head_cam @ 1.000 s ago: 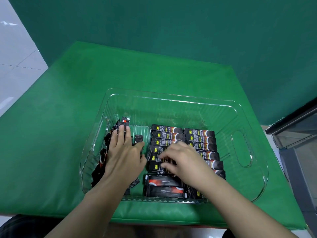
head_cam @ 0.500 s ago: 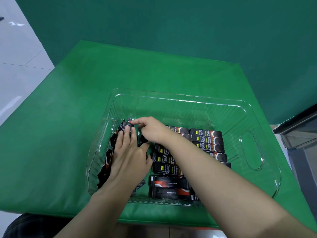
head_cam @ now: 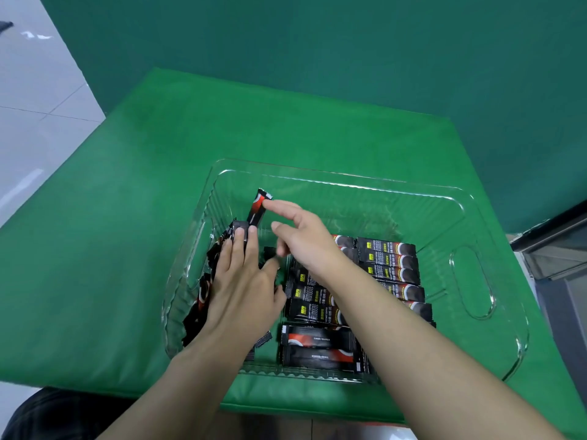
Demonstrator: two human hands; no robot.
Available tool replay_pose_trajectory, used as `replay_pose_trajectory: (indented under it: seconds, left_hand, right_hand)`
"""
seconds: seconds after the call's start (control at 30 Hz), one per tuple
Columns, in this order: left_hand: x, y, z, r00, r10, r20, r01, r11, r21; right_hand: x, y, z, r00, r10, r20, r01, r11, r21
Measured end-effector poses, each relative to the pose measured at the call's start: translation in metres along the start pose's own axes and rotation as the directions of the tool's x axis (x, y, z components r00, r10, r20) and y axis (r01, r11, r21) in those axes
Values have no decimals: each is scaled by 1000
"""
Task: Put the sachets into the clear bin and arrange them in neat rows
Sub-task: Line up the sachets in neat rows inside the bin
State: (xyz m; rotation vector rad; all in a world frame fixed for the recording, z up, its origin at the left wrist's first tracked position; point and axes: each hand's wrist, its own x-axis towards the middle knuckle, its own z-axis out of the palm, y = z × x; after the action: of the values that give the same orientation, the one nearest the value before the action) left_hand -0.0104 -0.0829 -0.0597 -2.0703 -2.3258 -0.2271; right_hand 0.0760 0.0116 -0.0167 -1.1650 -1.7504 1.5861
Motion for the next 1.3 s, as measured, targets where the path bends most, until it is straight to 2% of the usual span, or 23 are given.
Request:
replay_pose_trajectory:
  seconds: [0.13, 0.27, 0.4, 0.53, 0.63, 0.73, 0.93, 1.07, 1.17, 1.3]
  left_hand:
    - [0, 0, 0, 1000, -2, -21, 2, 1000, 16]
    - [0, 0, -1, 1000, -1, -15, 2, 999, 44]
    - [1, -2, 2, 1000, -23, 2, 23, 998, 66]
    - [1, -3, 6, 999, -22, -24, 23, 999, 47]
    - [1, -3, 9, 998, -12, -56, 14, 1000, 27]
    - [3, -4, 10, 997, -8, -74, 8, 1000, 1]
    - [2, -3, 10, 996, 2, -86, -2, 1000, 0]
    - [2, -3, 10, 997, 1, -82, 1, 1000, 16]
    - [1, -4, 11, 997, -2, -72, 3, 1000, 20]
    - [1, -5, 11, 999, -7, -53, 9, 999, 42]
  right_hand:
    - [-5, 4, -4, 998, 18, -62, 1, 959, 284]
    - [2, 8, 0, 986, 55, -157, 3, 937, 348]
    - [7, 8, 6, 986, 77, -146, -38, 967, 250]
    - [9, 9, 8, 989, 56, -135, -59, 998, -20]
    - [11, 11, 12, 990, 52, -128, -72, 985, -157]
    - [13, 13, 16, 993, 33, -114, -53, 983, -177]
    - [11, 12, 12, 995, 92, -47, -100, 979, -181]
    - [8, 9, 5, 1000, 16, -2, -16, 954, -299]
    - [15, 5, 1, 992, -122, 43, 126, 844, -522]
    - [28, 3, 5, 953, -216, 211, 295, 513, -806]
